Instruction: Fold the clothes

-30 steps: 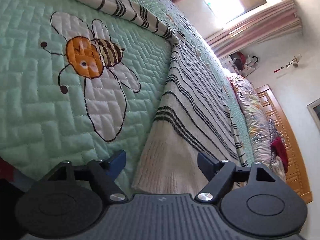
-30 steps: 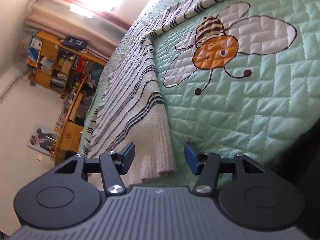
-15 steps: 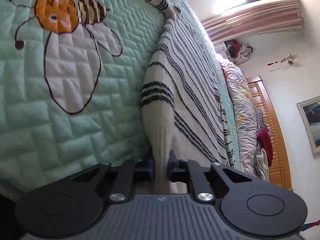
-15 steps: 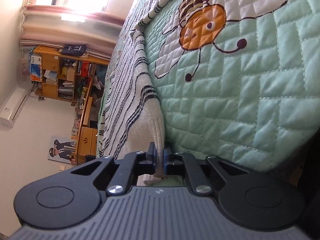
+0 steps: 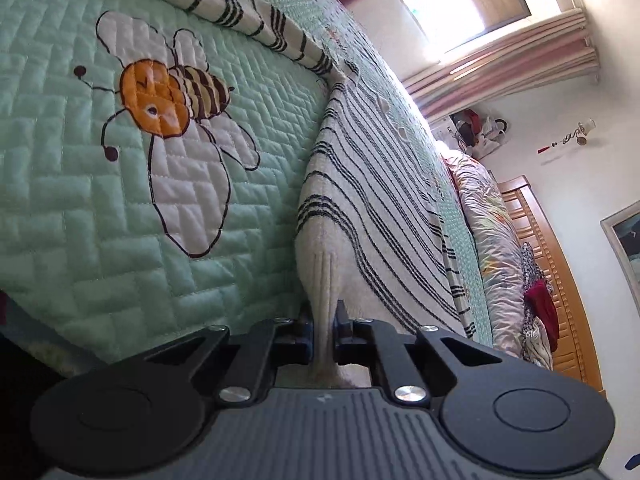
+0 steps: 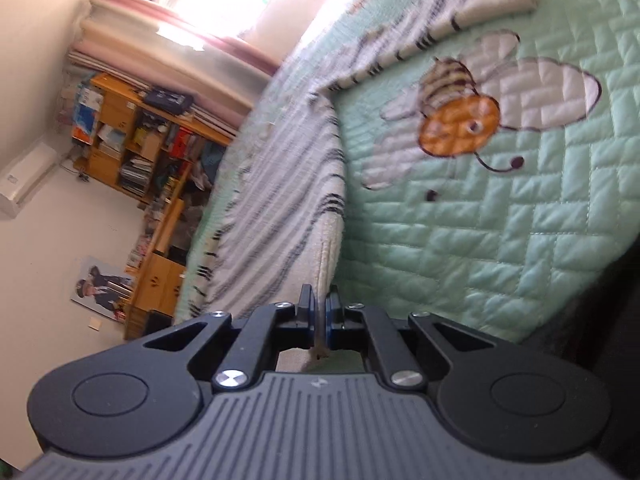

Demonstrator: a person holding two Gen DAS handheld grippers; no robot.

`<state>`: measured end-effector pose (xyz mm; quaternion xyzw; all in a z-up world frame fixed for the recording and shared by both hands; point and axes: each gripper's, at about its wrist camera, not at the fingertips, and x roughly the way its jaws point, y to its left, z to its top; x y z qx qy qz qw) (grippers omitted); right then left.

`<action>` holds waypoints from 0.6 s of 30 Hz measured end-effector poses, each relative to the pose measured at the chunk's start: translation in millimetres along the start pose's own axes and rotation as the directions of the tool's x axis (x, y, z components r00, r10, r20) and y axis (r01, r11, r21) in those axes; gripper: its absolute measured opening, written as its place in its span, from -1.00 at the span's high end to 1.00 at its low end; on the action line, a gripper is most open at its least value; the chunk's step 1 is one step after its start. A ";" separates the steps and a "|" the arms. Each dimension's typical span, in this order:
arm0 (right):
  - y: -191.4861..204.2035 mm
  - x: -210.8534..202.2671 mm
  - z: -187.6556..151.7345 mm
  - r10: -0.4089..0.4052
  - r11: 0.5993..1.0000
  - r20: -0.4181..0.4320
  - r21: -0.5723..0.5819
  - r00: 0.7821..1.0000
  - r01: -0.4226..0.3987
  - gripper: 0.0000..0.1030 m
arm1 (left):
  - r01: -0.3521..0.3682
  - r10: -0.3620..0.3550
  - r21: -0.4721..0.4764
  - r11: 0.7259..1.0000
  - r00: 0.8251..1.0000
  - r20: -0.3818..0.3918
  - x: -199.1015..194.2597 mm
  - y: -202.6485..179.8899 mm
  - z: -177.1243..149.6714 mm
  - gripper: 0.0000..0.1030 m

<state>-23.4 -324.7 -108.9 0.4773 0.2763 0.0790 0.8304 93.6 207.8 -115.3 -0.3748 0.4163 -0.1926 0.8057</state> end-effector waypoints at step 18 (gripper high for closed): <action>-3.7 -26.7 -11.6 -0.221 0.968 0.080 -0.101 0.972 0.229 0.81 | -0.084 0.080 0.058 0.995 0.995 0.065 -55.4 25.2 -16.0 0.62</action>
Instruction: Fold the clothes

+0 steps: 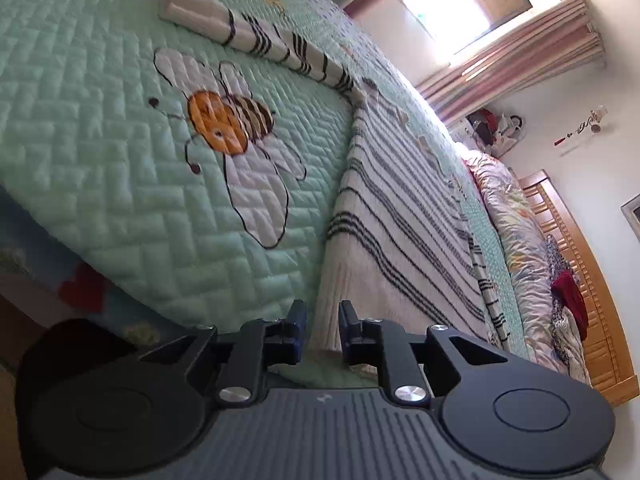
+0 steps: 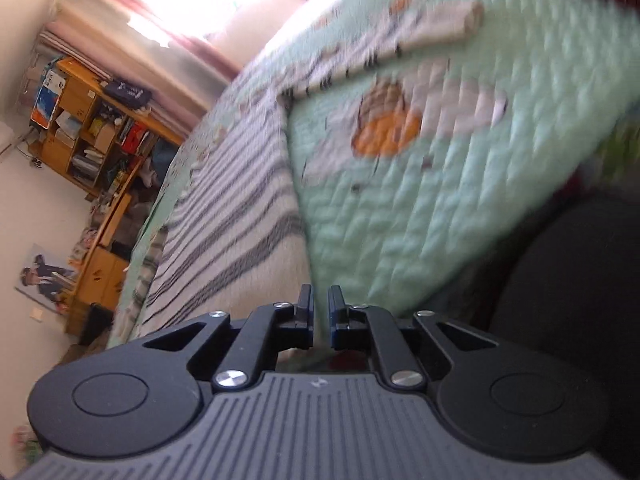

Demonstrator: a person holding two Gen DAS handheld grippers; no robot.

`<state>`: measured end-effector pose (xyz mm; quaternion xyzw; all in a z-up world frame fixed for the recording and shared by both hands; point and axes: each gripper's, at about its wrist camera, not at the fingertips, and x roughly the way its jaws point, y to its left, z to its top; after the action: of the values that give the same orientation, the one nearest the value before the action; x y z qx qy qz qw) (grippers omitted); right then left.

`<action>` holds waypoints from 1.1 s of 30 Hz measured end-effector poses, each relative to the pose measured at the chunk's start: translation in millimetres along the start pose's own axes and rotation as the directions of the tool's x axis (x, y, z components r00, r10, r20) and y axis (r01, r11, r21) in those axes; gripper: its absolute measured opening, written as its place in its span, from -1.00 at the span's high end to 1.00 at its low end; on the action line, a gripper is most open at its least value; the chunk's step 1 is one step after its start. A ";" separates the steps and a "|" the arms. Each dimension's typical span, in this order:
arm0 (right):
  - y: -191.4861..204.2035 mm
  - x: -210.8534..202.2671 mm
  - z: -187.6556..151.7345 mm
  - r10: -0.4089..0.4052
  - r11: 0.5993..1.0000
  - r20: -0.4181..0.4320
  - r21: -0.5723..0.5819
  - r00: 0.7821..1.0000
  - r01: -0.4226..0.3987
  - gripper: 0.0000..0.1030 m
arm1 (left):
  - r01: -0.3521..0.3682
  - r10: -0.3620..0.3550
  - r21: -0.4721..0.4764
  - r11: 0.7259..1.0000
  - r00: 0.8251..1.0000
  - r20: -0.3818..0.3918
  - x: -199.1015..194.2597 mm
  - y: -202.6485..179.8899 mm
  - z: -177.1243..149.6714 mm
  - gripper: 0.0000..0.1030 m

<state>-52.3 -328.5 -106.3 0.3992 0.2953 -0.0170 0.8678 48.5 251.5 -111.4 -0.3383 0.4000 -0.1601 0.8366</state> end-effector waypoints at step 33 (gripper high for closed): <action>102.1 102.9 14.4 -0.043 0.923 0.053 -0.381 0.998 0.060 -0.19 | -0.324 0.280 0.615 0.719 0.945 0.171 121.2 -150.1 -32.4 -0.91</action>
<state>66.8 -247.9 -83.5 0.2142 0.2842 0.0091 0.9345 100.0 64.0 -89.8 0.0287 0.3442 -0.1359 0.9286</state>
